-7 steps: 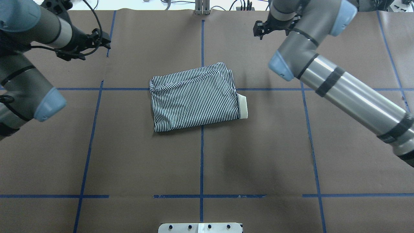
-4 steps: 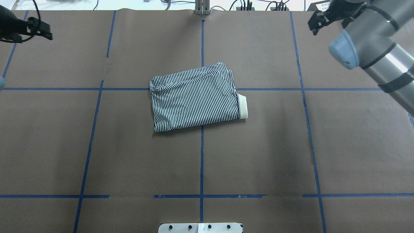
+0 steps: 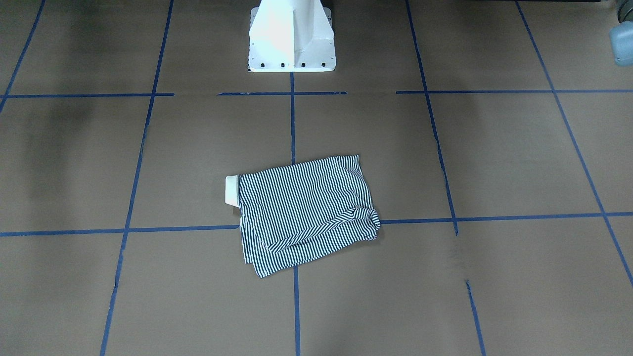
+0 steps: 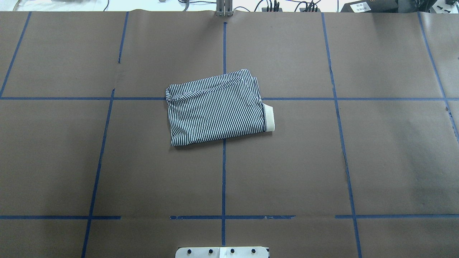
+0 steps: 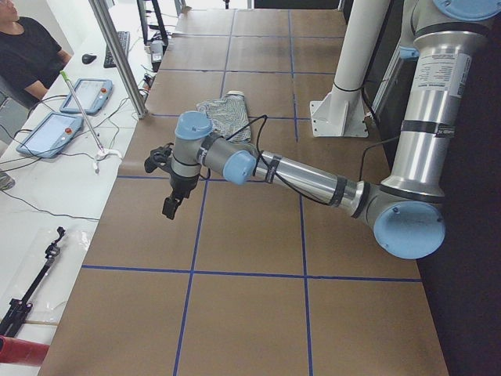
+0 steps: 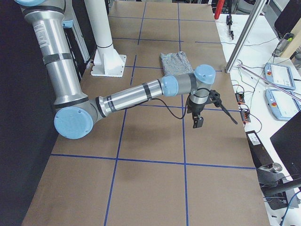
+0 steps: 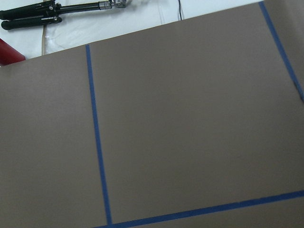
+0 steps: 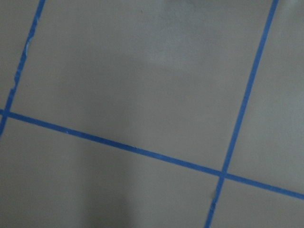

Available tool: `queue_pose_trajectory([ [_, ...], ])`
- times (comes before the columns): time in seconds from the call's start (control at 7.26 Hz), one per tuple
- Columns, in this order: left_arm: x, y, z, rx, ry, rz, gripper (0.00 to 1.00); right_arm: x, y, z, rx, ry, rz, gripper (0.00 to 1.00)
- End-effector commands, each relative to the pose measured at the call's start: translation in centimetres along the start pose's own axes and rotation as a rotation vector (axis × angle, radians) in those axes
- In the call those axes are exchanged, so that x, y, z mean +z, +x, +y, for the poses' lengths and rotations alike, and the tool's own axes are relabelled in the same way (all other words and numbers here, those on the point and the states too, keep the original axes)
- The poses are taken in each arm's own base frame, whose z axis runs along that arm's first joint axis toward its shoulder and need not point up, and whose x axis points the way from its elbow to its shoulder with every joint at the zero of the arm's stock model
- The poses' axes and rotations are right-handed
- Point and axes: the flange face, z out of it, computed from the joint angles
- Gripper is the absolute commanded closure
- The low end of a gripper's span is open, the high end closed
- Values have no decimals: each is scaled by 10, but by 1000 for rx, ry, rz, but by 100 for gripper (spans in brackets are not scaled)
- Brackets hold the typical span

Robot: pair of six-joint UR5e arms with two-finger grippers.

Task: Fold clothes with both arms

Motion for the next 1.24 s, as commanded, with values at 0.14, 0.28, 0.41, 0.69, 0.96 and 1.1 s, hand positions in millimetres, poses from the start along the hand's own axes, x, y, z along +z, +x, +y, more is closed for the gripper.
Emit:
queue_pose_trajectory([
  [0.14,7,-40,66,58,-49,-32,0,43,60,86,-113,30,15,0],
  [0.28,17,-44,75,40,-71,-28,0,62,77,99,-86,-1,20,0],
  [0.41,27,-51,75,28,-88,-28,0,65,80,98,-71,-6,15,0],
  [0.69,29,-50,87,-29,-169,12,0,69,82,99,-49,-12,8,0],
  [0.96,44,-49,120,-94,-211,130,0,68,82,100,-41,-10,3,0],
  [1.1,49,-44,133,-123,-211,209,0,67,80,99,-14,-4,-13,0],
])
